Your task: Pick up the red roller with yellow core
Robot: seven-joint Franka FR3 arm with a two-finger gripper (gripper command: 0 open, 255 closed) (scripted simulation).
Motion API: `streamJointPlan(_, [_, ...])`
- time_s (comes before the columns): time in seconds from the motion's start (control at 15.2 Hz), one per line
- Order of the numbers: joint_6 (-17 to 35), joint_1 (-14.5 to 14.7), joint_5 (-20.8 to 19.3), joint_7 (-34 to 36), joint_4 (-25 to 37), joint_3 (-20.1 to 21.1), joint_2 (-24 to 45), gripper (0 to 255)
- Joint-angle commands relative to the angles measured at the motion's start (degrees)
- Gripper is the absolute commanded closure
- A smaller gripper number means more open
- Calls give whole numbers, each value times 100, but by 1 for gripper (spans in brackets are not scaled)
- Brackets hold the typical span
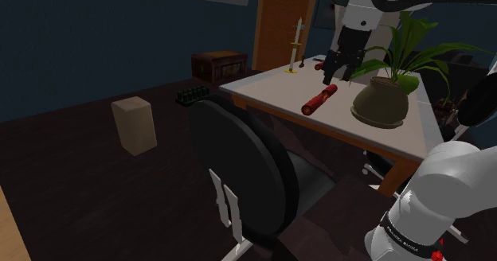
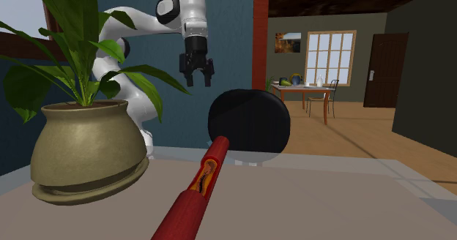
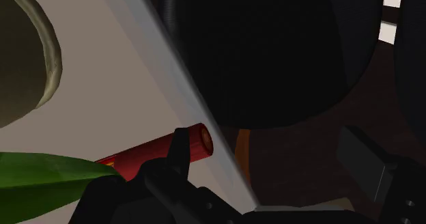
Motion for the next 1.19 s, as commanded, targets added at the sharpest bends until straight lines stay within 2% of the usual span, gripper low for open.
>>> streamJointPlan(0.0, [0, 0, 0, 0, 0, 0, 0, 0])
streamJointPlan(0.53, [987, -601, 100, 958, 479, -328, 1421, 0])
streamJointPlan(1.12, [1797, -1148, 378, 1874, 1190, -821, 2902, 0])
